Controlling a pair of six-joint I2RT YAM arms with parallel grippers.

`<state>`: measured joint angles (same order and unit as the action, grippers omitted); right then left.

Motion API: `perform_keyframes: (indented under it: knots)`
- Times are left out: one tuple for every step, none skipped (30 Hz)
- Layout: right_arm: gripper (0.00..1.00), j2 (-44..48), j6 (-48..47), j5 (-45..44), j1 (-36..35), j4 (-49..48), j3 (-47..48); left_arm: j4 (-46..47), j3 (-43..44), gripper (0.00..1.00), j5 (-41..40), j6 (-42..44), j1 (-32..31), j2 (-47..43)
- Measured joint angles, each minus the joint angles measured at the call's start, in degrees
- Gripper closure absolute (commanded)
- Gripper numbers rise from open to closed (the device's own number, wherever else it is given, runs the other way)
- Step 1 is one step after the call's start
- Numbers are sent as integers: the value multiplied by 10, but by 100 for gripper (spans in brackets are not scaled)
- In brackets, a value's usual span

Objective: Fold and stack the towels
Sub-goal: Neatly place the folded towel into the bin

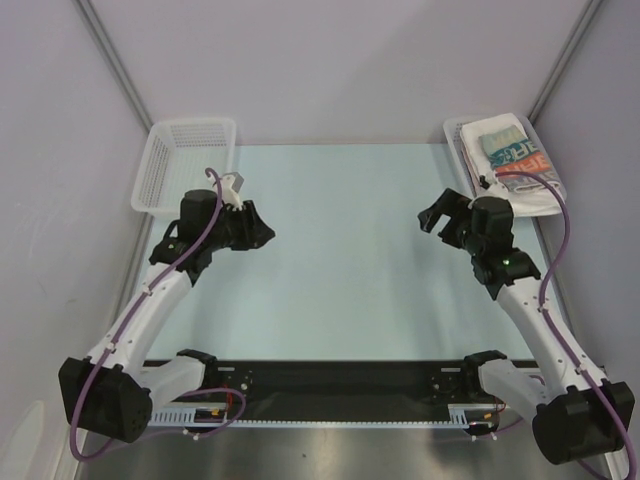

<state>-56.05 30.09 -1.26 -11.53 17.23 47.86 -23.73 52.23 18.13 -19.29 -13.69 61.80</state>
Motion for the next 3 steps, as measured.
perform_keyframes:
  knots:
    - [0, -2, -2, 0, 0, 0, 0, 0, 0, 52, 0, 1, 0, 0]
    - [0, -3, -2, 0, 0, 0, 0, 0, 0, 52, -1, 3, 0, 0]
    - [0, -6, -2, -1, 0, -1, 0, 0, 0, 52, -2, 3, 0, 0]
